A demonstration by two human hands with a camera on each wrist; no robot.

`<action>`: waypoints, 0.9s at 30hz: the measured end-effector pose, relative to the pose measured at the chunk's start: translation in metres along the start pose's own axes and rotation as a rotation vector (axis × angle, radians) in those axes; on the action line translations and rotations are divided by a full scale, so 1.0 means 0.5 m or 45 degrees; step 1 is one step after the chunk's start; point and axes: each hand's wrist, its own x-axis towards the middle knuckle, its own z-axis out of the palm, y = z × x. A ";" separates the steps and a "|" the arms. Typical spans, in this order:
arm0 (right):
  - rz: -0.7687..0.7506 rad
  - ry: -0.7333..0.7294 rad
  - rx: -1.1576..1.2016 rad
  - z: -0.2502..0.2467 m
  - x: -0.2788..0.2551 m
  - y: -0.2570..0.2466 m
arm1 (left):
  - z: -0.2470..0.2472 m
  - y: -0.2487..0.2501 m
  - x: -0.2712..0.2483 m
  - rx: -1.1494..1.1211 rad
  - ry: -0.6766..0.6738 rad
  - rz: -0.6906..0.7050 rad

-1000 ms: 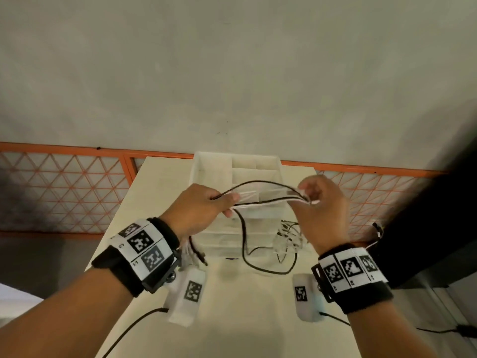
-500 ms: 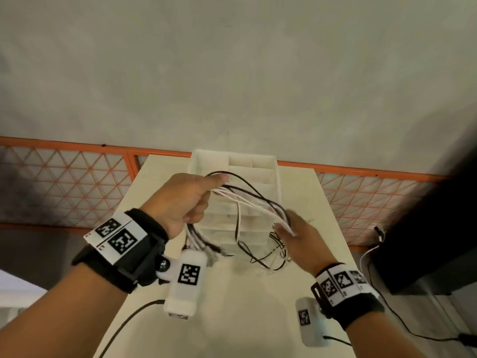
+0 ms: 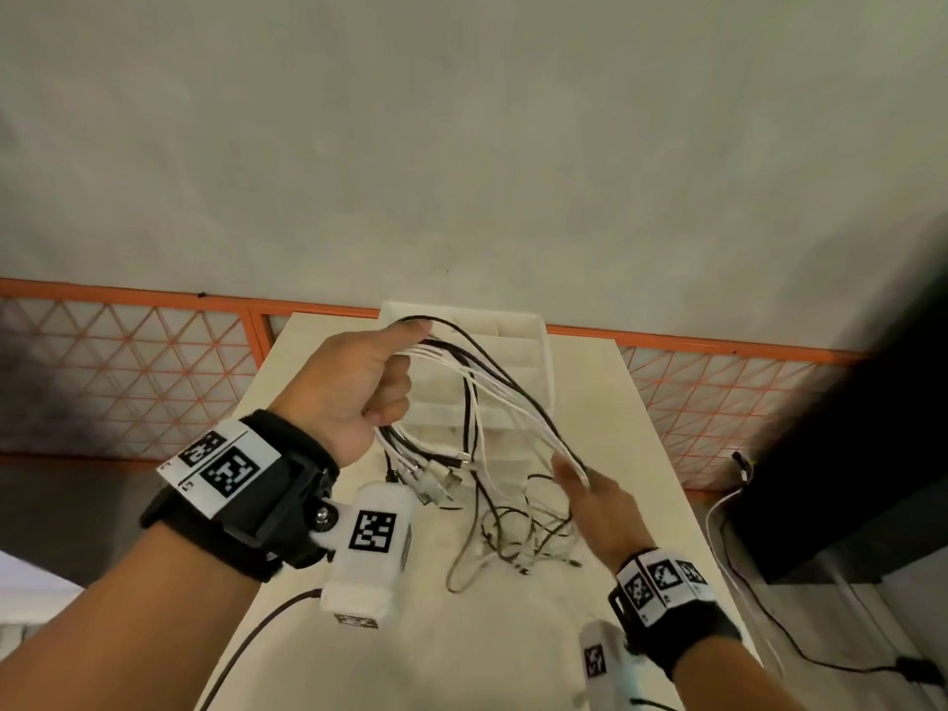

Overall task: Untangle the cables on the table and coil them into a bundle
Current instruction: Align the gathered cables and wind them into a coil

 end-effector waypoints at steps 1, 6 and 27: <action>0.057 -0.062 -0.034 0.014 0.001 0.006 | -0.002 0.009 -0.003 -0.041 -0.031 -0.005; 0.231 0.009 -0.139 0.037 0.015 0.020 | -0.054 0.039 -0.007 -0.164 -0.067 0.034; -0.131 0.026 -0.392 0.046 0.014 0.064 | -0.113 0.025 0.015 0.049 0.114 -0.110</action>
